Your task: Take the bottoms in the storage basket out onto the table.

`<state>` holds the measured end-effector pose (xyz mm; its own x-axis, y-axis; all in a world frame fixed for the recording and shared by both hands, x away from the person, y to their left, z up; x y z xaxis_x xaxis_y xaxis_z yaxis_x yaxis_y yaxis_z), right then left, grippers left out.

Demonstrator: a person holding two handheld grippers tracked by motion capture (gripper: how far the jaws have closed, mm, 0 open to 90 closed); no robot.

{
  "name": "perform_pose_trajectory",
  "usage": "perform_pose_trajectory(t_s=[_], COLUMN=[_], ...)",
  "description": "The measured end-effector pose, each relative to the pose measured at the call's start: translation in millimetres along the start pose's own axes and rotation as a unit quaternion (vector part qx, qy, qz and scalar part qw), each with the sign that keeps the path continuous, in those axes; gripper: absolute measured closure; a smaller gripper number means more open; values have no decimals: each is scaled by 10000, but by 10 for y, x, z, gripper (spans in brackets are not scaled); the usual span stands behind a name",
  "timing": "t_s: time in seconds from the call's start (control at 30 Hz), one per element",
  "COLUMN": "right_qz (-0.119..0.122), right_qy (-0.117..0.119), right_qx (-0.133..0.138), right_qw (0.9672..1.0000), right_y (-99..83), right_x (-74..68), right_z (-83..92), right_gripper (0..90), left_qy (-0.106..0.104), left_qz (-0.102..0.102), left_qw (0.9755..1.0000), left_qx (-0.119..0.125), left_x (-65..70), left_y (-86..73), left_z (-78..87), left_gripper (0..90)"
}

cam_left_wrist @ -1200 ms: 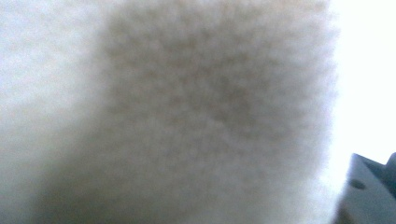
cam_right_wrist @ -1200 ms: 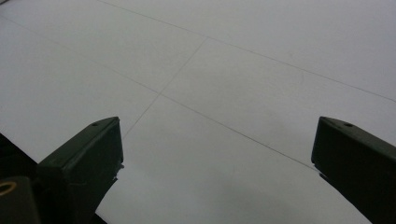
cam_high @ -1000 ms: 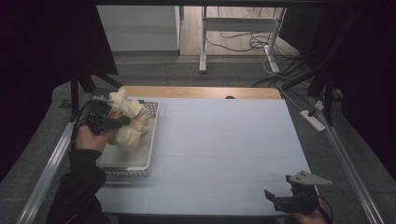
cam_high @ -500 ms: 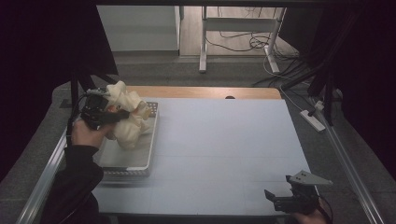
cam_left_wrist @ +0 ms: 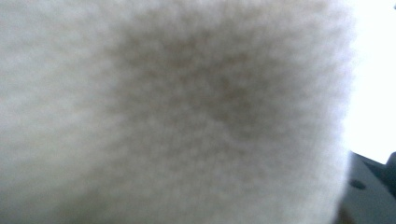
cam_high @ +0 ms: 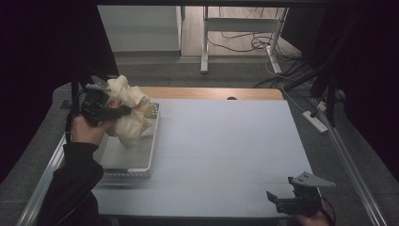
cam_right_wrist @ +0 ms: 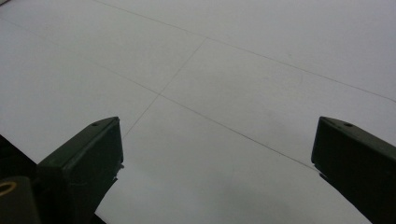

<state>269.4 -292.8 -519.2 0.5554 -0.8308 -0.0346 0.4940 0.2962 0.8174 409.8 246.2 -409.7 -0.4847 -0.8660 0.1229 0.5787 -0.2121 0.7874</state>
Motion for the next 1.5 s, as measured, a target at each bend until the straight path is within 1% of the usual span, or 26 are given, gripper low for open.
perform_pose_trajectory(t_s=[0.17, 0.3, 0.57, 0.77, 1.03, 1.2, 1.5], right_qz=[-11, -13, -21, -24, -25, -25, -39], right_qy=[-2, -1, -1, 1, 6, 7, 14], right_qx=[0, -2, 5, 9, 16, 26, 55], right_qw=[10000, 10000, 10000, 10000, 10000, 10000, 10000], right_y=[0, 0, 0, 0, 1, 1, 4], right_x=[1, 1, 2, 3, 3, 5, 9], right_z=[-1, -1, -1, 2, 4, 4, 9], right_gripper=[25, 25, 25, 25, 25, 25, 25], left_qy=[5, -32, -115, -239, -411, -552, -732], left_qz=[-62, -109, -252, -349, -458, -547, -679], left_qw=[10000, 9999, 9995, 9989, 9977, 9966, 9945], left_qx=[44, 72, 149, 222, 277, 284, 302], left_x=[32, 70, 195, 301, 455, 573, 773], left_y=[66, 120, 251, 332, 420, 472, 553], left_z=[27, 40, 36, 14, -73, -154, -291], left_gripper=[577, 576, 576, 576, 576, 575, 575])
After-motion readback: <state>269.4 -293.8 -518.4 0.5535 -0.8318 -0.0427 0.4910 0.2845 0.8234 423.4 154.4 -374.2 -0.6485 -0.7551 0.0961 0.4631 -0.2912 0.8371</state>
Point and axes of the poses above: each handheld gripper's, and its own axes: z roughly backward along the jaws, y roughly out of its top, x roughly to its right, the point moved 7 cm from there along -z, roughly forward along the jaws, and after that the axes turned 6 degrees about x, right-handed, at the moved point
